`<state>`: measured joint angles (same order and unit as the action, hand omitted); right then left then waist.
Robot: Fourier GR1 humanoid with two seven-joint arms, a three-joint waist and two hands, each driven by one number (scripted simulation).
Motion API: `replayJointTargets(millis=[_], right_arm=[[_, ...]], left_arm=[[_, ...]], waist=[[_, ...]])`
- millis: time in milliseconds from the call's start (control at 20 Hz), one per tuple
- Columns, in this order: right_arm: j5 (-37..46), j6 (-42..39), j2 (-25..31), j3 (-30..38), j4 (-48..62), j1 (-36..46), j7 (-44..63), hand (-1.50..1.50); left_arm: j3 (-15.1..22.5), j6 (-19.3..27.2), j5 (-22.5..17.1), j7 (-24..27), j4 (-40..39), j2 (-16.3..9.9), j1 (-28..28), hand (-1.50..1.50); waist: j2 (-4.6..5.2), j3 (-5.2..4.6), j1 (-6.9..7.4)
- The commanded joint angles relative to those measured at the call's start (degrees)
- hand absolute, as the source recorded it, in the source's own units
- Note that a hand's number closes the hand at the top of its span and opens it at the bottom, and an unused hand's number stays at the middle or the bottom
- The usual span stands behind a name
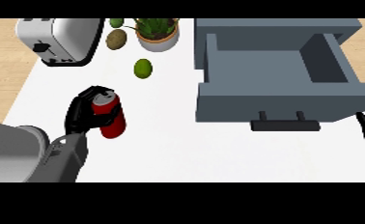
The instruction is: Pick up the can, place it into the drawer and close the drawer
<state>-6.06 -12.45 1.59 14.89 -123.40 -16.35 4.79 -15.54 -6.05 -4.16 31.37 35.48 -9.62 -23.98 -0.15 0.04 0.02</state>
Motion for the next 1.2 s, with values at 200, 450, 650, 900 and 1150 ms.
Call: replayJointTargets(millis=[200,450,650,900,1150], right_arm=[[-1.66,-2.33,-0.92,0.91,-2.48,-5.03,-1.85,-1.5],[0.16,0.04,-1.55,-0.88,-1.77,-4.22,-2.86,-1.5],[-0.96,0.44,0.02,0.77,-2.5,-1.42,0.5,-1.5],[-1.47,1.32,1.16,1.75,-3.3,1.48,3.45,-1.5],[-1.4,1.2,-0.58,1.39,-3.66,0.32,2.6,-1.5]], left_arm=[[3.21,5.1,-2.7,-11.58,21.02,3.82,4.72,1.5],[9.05,7.29,-0.89,-17.48,34.82,7.1,10.68,1.5],[10.98,10.68,1.35,-25.04,36.97,6.74,0.9,1.5],[15.66,13.92,4.29,-33.23,47.45,8.59,1.5,1.5],[21.76,18.7,3.51,-37.27,45.36,9.58,-4.06,1.5]], waist=[[-0.07,0.01,-0.04],[-0.04,0.0,-0.02],[0.0,0.0,-0.39],[-0.01,-0.01,-0.06],[0.08,-0.03,-0.42]])
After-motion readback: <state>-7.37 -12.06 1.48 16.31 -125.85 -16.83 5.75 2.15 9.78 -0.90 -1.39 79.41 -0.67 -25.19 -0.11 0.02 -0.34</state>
